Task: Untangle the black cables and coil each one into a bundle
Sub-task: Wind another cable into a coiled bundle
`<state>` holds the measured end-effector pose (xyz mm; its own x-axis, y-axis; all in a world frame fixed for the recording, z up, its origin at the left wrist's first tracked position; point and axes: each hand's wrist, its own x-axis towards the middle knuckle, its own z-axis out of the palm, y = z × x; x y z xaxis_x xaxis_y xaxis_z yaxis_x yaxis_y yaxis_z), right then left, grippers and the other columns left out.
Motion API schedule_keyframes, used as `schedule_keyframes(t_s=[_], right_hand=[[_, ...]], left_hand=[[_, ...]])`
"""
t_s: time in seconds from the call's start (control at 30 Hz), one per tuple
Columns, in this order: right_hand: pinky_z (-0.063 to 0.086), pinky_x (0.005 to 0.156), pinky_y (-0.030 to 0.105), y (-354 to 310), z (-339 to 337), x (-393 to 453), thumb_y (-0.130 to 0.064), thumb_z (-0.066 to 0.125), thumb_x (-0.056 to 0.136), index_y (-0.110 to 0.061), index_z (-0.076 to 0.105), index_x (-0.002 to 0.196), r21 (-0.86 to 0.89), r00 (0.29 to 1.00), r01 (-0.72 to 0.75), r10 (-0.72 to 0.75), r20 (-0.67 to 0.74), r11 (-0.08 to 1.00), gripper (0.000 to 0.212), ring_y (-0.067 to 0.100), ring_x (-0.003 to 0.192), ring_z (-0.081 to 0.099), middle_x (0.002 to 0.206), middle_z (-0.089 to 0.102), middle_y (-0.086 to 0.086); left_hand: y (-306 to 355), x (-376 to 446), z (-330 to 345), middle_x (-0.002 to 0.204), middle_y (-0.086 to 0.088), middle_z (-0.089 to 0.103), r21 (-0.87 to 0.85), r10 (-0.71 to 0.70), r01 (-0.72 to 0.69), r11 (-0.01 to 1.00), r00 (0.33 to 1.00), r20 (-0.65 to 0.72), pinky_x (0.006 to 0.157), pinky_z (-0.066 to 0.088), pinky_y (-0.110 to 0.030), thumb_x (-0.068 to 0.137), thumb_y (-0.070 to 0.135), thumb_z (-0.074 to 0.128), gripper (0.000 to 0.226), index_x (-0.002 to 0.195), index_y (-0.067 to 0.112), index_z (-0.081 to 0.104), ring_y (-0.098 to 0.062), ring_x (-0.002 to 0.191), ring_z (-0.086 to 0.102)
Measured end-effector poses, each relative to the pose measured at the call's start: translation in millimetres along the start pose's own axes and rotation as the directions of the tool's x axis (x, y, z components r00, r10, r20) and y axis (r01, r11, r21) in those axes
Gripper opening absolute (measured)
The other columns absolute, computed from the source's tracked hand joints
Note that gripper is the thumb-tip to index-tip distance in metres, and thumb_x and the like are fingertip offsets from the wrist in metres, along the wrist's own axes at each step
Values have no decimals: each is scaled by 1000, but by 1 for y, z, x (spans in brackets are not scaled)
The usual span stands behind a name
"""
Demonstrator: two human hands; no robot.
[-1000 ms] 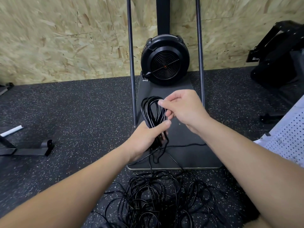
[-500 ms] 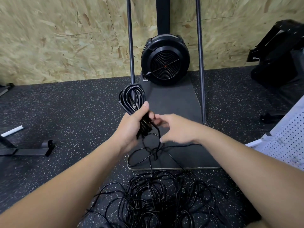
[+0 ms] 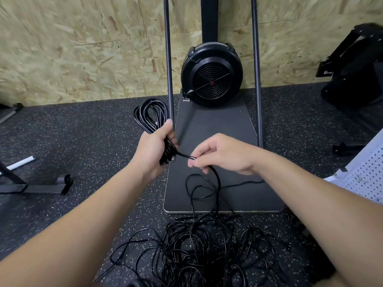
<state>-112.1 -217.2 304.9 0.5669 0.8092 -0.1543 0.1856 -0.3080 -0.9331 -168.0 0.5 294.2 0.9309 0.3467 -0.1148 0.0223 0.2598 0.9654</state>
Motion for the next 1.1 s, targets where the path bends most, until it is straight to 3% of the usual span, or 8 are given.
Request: schedule_keyframes(t_s=[0.23, 0.37, 0.5, 0.6, 0.77, 0.97, 1.03, 1.1], right_hand=[[50, 64, 33, -11, -2, -4, 3, 77, 95, 4, 79, 104, 215, 957, 158, -96, -272, 964, 9, 19, 65, 57, 91, 81, 22], [48, 60, 34, -10, -4, -2, -12, 90, 89, 1, 74, 102, 184, 925, 92, -16, -378, 979, 25, 18, 62, 57, 89, 82, 19], [47, 61, 35, -11, -3, -5, -27, 101, 75, -7, 74, 92, -67, 896, -28, -5, -445, 997, 38, 14, 54, 57, 69, 77, 5], [56, 63, 34, -12, 1, -5, -22, 99, 80, -5, 74, 97, -12, 897, 3, -8, -442, 1000, 35, 14, 57, 67, 73, 79, 9], [67, 91, 49, 1, -3, -3, -8, 83, 90, -1, 74, 105, 191, 892, -37, 118, -436, 981, 18, 33, 90, 82, 87, 83, 14], [56, 108, 44, 37, -13, -7, -37, 89, 87, -22, 86, 97, -160, 953, -270, 241, -183, 949, 19, 16, 92, 73, 97, 84, 1], [58, 100, 44, 44, -12, -7, -44, 86, 90, -24, 86, 96, -256, 951, -282, 235, -199, 925, 21, 13, 81, 65, 92, 82, 3], [51, 70, 35, 39, -14, -4, -45, 80, 96, -18, 83, 93, -372, 948, -258, 160, -276, 892, 27, 10, 62, 47, 71, 66, 4]], left_hand=[[-3, 2, -4, 77, 1, 54, 145, -246, 222, 964, 952, 181, 55, 41, -26, 102, 48, 74, 31, 94, 19, 64, -15, 61, 47], [-19, -5, 4, 87, -2, 58, 147, -317, 283, 948, 879, 355, 66, 42, -32, 73, 75, 90, 70, 108, 17, 70, -15, 71, 50], [-29, -16, 12, 82, 4, 56, 321, -344, 200, 926, 796, 498, 64, 44, -26, 82, 38, 96, 37, 99, 23, 68, -11, 72, 52], [-34, -19, 21, 84, 2, 60, 424, -297, 108, 899, 862, 410, 68, 43, -31, 87, 11, 83, 21, 98, 21, 69, -13, 74, 55], [-32, -13, 20, 83, -14, 42, 313, -152, 55, 948, 944, 293, 63, 36, -36, 86, 4, 68, 10, 86, 12, 63, -22, 69, 43], [-27, -2, 13, 77, -5, 50, 75, -61, 52, 996, 991, 121, 62, 38, -30, 90, 1, 65, 11, 94, 11, 66, -17, 62, 46], [-24, 2, 8, 76, -5, 49, 59, -37, 32, 998, 995, 93, 61, 40, -30, 90, 1, 64, 11, 92, 12, 64, -17, 62, 46], [-22, 3, 2, 75, -6, 48, 112, -27, 18, 994, 997, 77, 58, 41, -30, 89, 5, 66, 8, 89, 13, 63, -20, 63, 46]])
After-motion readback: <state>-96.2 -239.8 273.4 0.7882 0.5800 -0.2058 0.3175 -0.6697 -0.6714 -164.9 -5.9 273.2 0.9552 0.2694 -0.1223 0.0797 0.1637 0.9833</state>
